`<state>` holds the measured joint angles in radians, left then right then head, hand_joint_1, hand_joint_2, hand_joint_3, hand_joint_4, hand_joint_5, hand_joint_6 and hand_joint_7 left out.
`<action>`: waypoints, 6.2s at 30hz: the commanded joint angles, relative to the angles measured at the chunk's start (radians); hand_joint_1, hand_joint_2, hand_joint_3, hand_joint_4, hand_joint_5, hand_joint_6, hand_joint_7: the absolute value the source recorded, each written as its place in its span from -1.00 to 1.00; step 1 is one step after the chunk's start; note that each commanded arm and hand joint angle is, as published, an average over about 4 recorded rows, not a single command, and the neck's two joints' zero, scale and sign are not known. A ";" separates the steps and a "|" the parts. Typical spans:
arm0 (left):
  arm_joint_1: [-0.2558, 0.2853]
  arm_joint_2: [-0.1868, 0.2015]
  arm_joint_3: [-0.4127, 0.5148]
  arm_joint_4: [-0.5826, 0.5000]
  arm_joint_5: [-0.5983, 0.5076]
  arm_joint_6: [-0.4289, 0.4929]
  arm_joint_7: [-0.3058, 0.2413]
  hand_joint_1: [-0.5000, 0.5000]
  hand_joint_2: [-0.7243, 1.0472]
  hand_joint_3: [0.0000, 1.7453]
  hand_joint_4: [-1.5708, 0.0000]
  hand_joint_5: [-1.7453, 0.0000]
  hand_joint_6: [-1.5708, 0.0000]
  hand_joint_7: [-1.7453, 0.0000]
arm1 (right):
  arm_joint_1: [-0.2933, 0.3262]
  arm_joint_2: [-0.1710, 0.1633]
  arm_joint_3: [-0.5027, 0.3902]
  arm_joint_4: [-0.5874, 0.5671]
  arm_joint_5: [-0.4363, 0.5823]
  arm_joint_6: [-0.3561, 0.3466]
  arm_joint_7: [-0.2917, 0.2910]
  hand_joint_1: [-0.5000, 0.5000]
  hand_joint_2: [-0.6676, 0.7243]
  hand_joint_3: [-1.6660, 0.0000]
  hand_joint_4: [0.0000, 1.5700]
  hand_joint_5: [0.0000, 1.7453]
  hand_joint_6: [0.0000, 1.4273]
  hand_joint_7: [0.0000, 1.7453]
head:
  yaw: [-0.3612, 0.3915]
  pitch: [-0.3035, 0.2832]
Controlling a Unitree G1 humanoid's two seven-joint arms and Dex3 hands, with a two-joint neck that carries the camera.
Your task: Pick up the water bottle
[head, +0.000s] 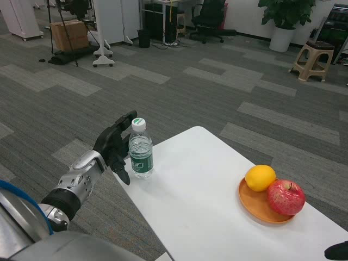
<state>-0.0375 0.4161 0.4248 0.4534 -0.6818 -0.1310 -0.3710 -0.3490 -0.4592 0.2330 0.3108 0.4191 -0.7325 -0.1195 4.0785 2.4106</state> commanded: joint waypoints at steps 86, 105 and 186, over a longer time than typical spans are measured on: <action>-0.147 -0.017 -0.215 0.126 0.099 -0.002 0.109 0.89 -0.22 -1.00 1.00 -1.00 0.67 -0.74 | 0.049 0.015 -0.004 -0.049 0.006 0.001 -0.002 -0.33 0.91 1.00 -1.00 -1.00 -1.00 -1.00 | -0.010 -0.018; -0.181 -0.020 -0.233 0.153 0.280 -0.080 0.095 1.00 0.15 -0.90 -0.07 -1.00 -0.37 -0.92 | 0.077 0.034 -0.014 -0.068 0.006 -0.001 -0.002 -0.33 0.91 1.00 -1.00 -1.00 -1.00 -1.00 | -0.032 -0.011; -0.297 0.139 -0.377 -0.477 0.185 0.353 0.116 1.00 0.50 -1.00 -0.16 -1.00 -0.17 -0.84 | 0.093 0.027 -0.021 -0.096 0.006 -0.002 0.000 -0.33 0.88 1.00 -1.00 -1.00 -1.00 -1.00 | -0.620 0.158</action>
